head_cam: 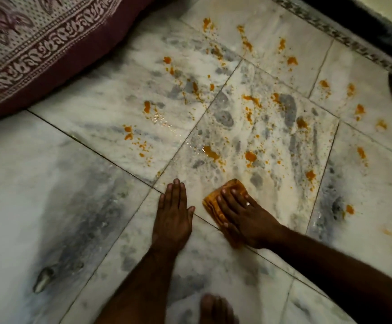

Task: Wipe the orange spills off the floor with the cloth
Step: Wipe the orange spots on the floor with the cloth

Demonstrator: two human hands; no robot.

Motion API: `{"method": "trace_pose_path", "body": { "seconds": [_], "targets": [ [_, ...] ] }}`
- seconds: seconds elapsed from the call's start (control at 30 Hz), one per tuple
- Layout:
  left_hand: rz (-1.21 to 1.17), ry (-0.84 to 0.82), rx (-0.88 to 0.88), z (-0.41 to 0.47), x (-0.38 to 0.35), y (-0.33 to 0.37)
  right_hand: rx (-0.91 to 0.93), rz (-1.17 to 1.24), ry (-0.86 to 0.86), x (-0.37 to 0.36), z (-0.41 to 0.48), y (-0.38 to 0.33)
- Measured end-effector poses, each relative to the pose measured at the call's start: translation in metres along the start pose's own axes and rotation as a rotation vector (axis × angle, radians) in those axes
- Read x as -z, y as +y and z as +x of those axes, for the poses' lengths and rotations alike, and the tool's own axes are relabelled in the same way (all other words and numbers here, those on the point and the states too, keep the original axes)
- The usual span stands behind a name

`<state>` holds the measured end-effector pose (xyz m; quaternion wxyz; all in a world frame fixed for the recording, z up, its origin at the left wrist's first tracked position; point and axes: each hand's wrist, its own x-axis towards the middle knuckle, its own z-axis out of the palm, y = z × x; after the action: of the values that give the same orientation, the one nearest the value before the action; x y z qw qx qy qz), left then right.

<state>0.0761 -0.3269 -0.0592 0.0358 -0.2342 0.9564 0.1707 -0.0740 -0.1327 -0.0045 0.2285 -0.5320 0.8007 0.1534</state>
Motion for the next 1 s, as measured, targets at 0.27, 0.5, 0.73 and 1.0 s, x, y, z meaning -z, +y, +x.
{"method": "trace_pose_path", "body": {
  "seconds": [0.27,0.5,0.73,1.0],
  "targets": [
    [-0.01,0.07,0.04,-0.003,0.002,-0.034,0.265,-0.053,0.211,-0.008,0.033,-0.045],
    [0.05,0.123,0.192,0.012,0.02,-0.079,0.2,-0.003,0.28,0.033,0.116,-0.042],
    [0.061,0.115,0.191,0.042,0.017,-0.087,-0.242,0.138,0.376,-0.005,0.07,-0.004],
    [0.066,0.152,0.259,0.049,0.018,-0.086,0.326,0.058,0.459,0.003,0.095,-0.072]
  ]
}}
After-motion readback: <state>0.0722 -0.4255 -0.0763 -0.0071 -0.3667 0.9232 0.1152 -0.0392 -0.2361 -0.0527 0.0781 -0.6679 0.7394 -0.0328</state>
